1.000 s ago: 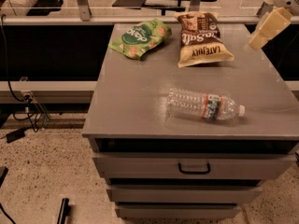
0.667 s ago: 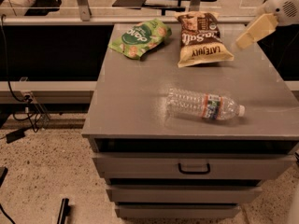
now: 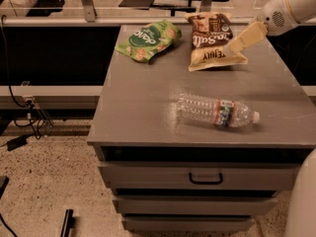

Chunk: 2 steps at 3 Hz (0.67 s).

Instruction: Move brown chip bag near water bottle

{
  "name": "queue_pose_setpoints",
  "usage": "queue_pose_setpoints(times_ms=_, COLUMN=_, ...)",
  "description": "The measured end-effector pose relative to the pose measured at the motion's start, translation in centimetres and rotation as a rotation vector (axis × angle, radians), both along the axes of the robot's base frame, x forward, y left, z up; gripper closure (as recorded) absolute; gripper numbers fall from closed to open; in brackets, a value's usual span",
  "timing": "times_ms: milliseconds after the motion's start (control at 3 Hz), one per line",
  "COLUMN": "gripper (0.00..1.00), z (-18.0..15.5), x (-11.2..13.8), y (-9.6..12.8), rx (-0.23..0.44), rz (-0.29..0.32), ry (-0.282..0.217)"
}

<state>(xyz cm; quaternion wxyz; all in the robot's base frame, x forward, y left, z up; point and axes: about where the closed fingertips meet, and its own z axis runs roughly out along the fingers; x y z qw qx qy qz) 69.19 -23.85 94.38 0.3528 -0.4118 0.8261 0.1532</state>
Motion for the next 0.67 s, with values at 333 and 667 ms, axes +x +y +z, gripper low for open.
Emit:
queue_pose_setpoints(times_ms=333, gripper=0.00, z=-3.3, x=2.6, y=0.6, rx=-0.017, rz=-0.031, ry=-0.022)
queue_pose_setpoints(times_ms=667, gripper=0.00, z=-5.2, x=4.0, y=0.9, rx=-0.030, rz=-0.048, ry=-0.047)
